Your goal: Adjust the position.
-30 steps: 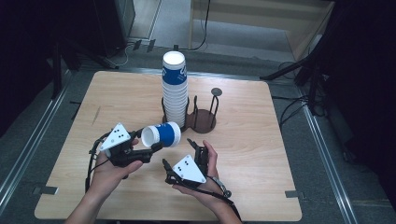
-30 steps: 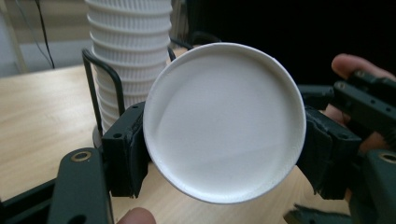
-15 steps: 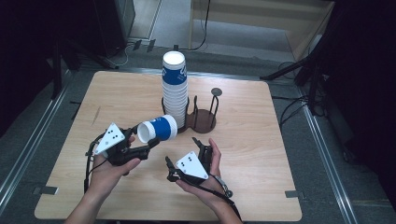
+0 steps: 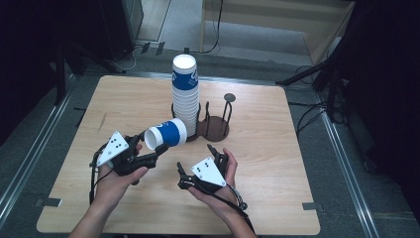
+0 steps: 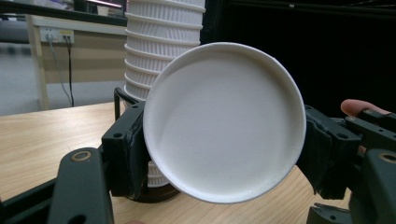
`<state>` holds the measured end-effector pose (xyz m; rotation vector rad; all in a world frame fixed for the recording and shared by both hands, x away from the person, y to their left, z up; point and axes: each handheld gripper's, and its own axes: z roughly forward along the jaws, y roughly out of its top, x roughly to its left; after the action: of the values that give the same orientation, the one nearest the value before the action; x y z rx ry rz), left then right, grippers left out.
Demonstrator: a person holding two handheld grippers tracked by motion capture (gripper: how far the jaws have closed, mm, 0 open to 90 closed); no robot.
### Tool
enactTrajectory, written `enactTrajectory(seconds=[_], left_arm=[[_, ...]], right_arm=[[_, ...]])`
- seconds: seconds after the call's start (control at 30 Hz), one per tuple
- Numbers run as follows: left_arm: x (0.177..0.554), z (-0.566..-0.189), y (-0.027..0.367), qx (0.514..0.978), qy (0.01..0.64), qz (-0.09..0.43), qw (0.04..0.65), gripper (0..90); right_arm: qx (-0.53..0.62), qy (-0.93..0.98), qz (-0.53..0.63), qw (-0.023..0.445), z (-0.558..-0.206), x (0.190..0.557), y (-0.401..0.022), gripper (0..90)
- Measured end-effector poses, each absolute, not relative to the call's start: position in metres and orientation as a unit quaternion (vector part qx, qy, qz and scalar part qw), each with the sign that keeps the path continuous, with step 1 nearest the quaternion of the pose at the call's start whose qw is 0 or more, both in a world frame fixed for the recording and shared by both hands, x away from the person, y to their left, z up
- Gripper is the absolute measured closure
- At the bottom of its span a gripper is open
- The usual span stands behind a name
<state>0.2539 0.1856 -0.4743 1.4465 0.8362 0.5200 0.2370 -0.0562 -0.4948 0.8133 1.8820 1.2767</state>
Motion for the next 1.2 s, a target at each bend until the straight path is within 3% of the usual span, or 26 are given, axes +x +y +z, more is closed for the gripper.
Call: enactTrajectory(seconds=[0.97,1.2], left_arm=[[0.258,-0.477,0.181,0.615,0.367,0.242,0.654,28.1],[0.257,-0.478,0.18,0.614,0.366,0.245,0.655,28.1]], right_arm=[[0.484,0.627,0.553,0.259,-0.464,0.241,-0.052,0.0],[0.525,0.592,0.576,0.205,-0.463,0.242,-0.05,0.0]])
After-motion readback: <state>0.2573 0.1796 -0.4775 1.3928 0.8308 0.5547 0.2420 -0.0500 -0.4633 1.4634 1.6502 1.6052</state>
